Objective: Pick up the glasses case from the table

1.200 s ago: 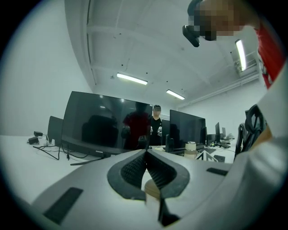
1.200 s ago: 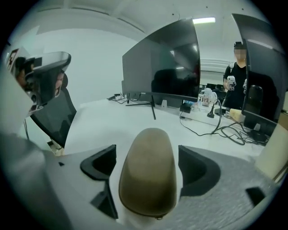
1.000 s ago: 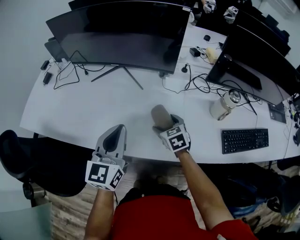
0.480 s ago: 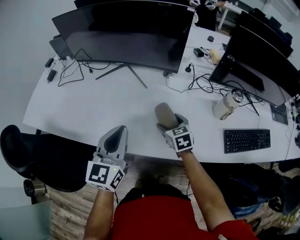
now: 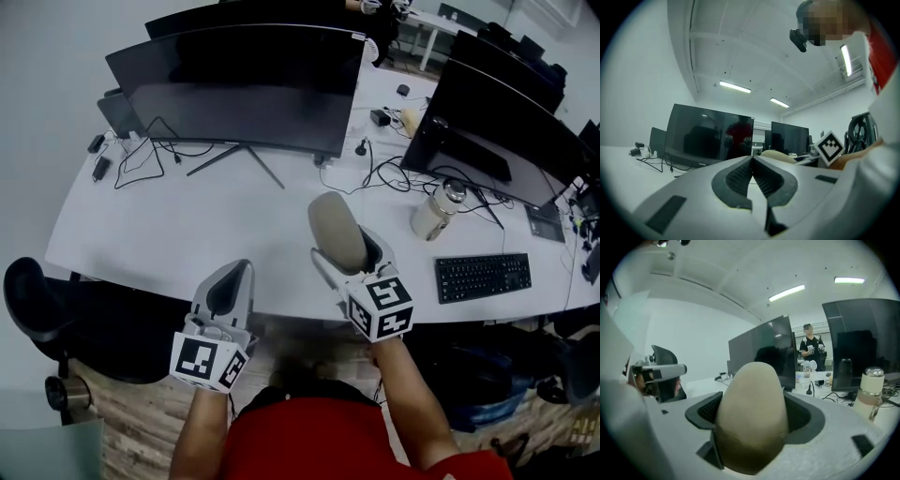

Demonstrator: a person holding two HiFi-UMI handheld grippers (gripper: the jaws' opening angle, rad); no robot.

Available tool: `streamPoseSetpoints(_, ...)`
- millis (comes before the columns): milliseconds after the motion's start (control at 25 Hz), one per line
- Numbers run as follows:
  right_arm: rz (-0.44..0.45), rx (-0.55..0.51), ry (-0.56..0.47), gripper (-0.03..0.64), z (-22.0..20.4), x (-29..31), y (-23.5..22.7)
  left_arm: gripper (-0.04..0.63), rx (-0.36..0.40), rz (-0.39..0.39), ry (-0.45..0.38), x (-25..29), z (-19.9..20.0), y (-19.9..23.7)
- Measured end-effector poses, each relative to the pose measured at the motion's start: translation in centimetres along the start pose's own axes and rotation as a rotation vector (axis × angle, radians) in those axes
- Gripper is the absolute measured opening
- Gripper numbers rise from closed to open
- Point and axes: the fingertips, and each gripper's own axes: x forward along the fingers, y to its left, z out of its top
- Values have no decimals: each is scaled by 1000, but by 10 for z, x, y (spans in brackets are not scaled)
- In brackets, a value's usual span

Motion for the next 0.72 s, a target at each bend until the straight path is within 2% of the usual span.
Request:
streamPoseSetpoints(160,-5,35,-136,390,39,-43,15,9,29,-19,-46,-8,21,-9)
streamPoseSetpoints(280,1,48,-198,390,58,-70,28,11,40,-33,-77,-13,35,-15)
streamPoseSetpoints(520,-25,40,-268,390,73,-106,41,11,44,-68,-110,-17,51,-26)
streamPoseSetpoints(720,-39,39,-273,388,71,-113,43,11,37,-78,-118,-21,52,-28)
